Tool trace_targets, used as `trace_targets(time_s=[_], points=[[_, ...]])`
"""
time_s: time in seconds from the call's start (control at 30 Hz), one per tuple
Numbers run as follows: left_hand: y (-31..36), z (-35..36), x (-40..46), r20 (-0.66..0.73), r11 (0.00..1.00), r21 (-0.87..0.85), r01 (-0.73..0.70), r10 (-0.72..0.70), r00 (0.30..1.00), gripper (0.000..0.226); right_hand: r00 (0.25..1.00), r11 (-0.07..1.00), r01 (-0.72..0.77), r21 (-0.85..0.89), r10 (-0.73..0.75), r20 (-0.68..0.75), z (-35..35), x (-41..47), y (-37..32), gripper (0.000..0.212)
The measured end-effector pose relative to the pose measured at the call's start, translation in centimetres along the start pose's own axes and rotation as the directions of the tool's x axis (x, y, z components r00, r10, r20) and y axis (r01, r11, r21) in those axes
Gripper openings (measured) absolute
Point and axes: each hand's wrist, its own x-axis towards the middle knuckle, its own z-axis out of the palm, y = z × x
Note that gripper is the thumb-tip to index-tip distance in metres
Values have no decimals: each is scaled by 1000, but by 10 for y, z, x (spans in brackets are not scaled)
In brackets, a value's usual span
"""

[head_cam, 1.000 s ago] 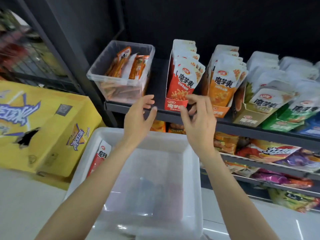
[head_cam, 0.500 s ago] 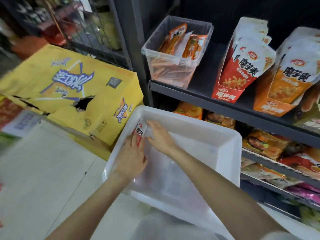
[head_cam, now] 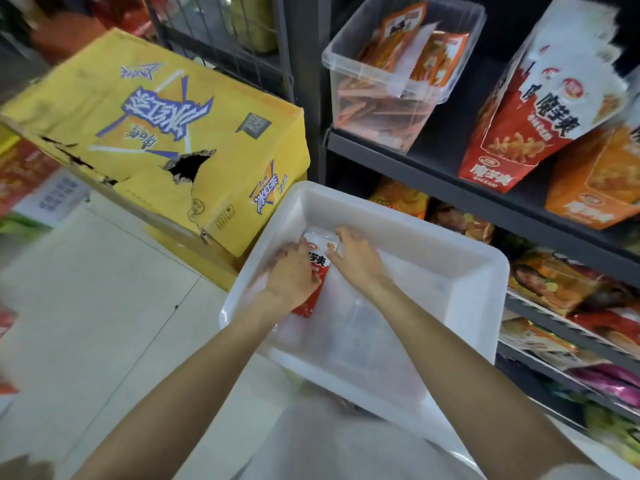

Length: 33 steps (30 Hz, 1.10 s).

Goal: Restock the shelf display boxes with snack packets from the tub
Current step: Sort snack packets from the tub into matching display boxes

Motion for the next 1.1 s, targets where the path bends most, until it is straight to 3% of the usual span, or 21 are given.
trace_targets(time_s=[0.07,0.13,0.23,0.33,0.4,0.47,0.53,0.63,0.73,0.87,0.93,1.03,1.1], points=[[10,5,1,42,981,191,-44,36,998,86,998,980,67,-186,-67,7,4,1,-7,61],[15,9,2,49,957,265,-119,110,993,82,997,963,79,-259,-76,21,6,1,-9,66],[14,12,8,35,978,75,-192,190,981,73,998,960,29,-278,-14,57,0,-7,3,65],[21,14,8,104,965,-182,-189,210,972,84,994,971,-53,-233,72,76,-9,-23,23,70],[29,16,7,138,961,-182,-208,234,962,82,993,978,-78,-195,93,69,-14,-38,34,61],[34,16,7,93,945,-123,-302,314,945,65,996,990,-80,-113,83,23,-20,-54,41,39],[34,12,9,64,908,-183,-377,394,917,47,986,984,-151,91,156,-56,-33,-68,46,20],[34,-3,7,50,834,-387,-393,445,894,28,934,776,-240,583,349,-81,-66,-85,51,13],[50,-32,-2,-67,729,-521,-444,483,873,20,946,626,-147,766,315,-76,-109,-106,53,15],[93,-75,-20,-210,661,-542,-520,492,845,24,965,684,-51,728,221,-140,-151,-125,45,21],[115,-92,-25,-377,573,-525,-629,505,776,25,939,660,20,751,246,-242,-171,-132,44,14],[137,-115,-22,-660,414,-456,-788,436,611,20,838,675,141,724,308,-450,-213,-144,49,7],[150,-133,-7,-758,452,-301,-840,422,498,22,680,723,242,647,349,-645,-245,-148,53,14]])
